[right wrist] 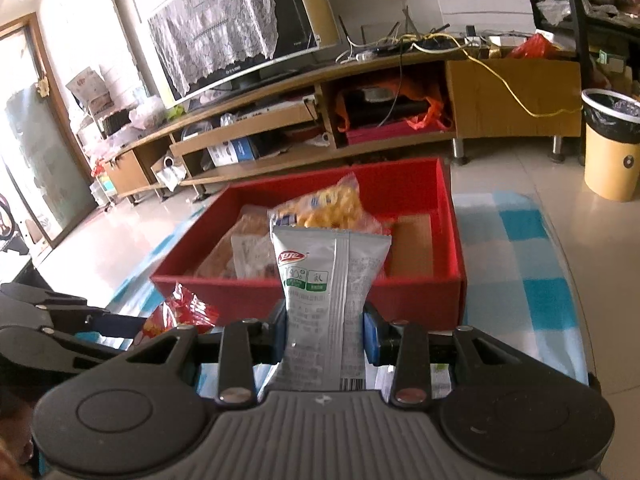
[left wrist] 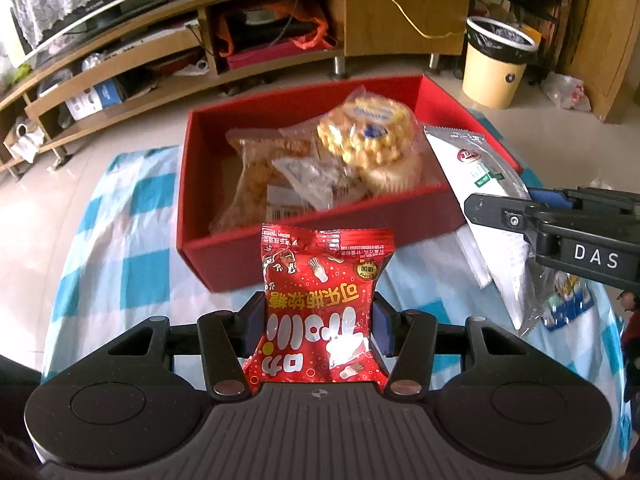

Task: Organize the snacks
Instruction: 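Carry the Rollo bag with left tool while right tool carries the white packet to the box, then lower both packs into the red box and open both tools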

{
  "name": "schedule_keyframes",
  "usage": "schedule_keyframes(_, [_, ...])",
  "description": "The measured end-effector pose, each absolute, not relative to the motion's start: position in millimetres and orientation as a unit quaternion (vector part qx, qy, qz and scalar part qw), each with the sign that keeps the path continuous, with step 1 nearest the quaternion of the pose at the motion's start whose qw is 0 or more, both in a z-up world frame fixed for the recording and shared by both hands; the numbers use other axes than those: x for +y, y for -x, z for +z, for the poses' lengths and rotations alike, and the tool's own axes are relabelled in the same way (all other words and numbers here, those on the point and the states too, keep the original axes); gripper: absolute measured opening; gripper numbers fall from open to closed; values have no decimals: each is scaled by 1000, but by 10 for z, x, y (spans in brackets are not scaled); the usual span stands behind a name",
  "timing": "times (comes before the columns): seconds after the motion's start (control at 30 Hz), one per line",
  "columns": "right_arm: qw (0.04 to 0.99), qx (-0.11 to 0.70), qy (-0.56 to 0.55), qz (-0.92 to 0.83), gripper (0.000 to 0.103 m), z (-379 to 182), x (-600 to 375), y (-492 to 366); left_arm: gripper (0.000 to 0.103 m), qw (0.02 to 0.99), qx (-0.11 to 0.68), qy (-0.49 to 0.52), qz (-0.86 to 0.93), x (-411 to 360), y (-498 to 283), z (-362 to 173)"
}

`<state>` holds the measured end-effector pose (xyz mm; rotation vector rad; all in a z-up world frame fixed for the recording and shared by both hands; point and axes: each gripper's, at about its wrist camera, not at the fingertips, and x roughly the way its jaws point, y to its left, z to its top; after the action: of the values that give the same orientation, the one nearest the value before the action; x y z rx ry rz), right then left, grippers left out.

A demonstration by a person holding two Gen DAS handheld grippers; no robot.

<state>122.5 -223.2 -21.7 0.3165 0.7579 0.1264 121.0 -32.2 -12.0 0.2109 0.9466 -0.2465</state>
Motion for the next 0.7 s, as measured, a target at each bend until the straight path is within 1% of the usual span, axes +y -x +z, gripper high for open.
schedule_keyframes(0.37, [924,342,-158,65,34,-152,-2315,-1537,61,892,429,-86,-113,-409,-1552,43])
schedule_keyframes(0.7, [926,338,-155,66,34,-172,-2378,-1818,61,897,423,-77,-101,-454,-1872,54])
